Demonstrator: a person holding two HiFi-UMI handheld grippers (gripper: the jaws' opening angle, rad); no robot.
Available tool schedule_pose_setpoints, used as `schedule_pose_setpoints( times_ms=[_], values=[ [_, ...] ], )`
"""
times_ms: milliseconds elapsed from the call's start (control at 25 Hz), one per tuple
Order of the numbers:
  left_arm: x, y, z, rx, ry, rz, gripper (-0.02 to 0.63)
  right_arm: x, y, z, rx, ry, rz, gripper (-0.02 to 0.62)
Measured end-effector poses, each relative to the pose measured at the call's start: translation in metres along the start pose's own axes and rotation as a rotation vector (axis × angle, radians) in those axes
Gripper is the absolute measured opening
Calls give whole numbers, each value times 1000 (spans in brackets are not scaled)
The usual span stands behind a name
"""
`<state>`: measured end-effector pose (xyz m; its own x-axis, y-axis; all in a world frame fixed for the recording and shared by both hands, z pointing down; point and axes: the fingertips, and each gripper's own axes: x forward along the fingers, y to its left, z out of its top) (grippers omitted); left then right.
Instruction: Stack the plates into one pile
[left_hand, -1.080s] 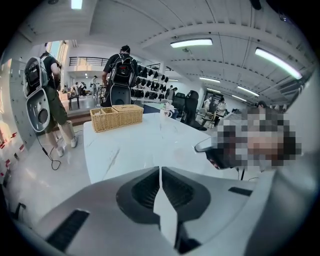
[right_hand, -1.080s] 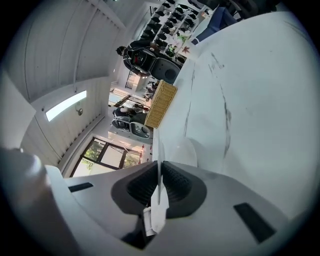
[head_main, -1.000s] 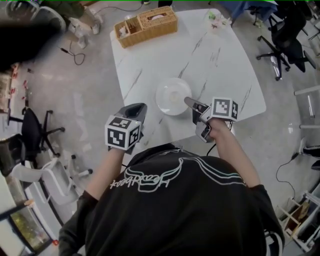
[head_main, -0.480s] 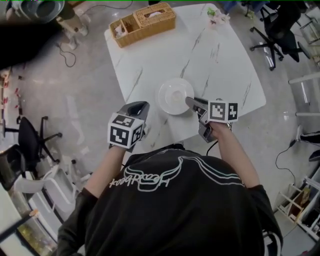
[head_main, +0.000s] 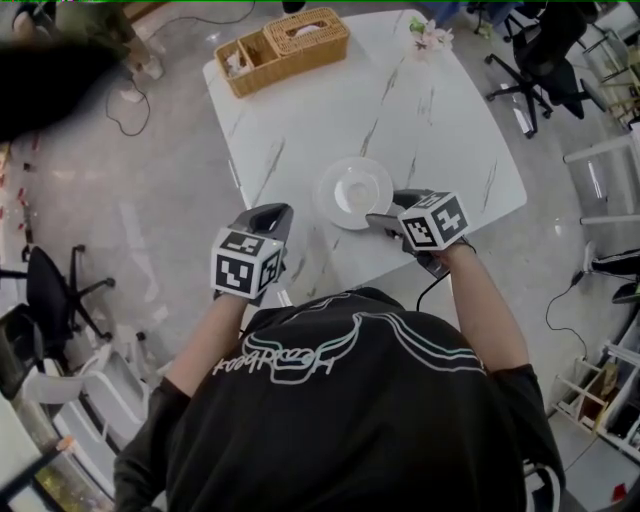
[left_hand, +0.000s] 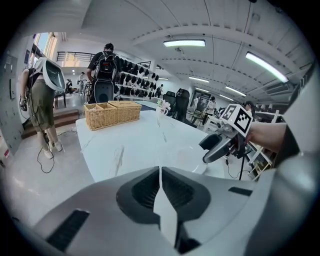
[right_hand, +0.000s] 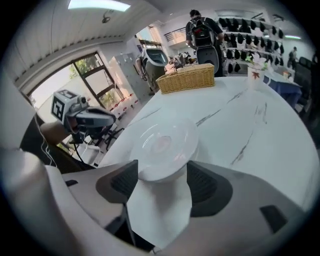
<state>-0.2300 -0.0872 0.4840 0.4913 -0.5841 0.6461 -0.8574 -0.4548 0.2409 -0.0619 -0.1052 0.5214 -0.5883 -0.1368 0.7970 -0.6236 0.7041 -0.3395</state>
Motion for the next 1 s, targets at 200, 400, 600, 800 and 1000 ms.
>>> schedule_pose_setpoints(
  times_ms=[200, 400, 600, 800, 1000],
  values=[
    [0, 2, -7, -3, 11, -21, 34, 1, 5, -14, -113, 111, -24, 321],
    [6, 4, -15, -7, 29, -38, 34, 2, 4, -18, -192, 162, -60, 327],
    [10, 4, -22, -12, 51, -47, 34, -5, 11, -17, -222, 165, -21, 336],
    [14, 2, -26, -11, 64, -55, 34, 2, 5, -41, -327, 313, -51, 337],
    [14, 1, -30, -16, 71, -54, 34, 9, 5, -36, -282, 286, -61, 337]
  ],
)
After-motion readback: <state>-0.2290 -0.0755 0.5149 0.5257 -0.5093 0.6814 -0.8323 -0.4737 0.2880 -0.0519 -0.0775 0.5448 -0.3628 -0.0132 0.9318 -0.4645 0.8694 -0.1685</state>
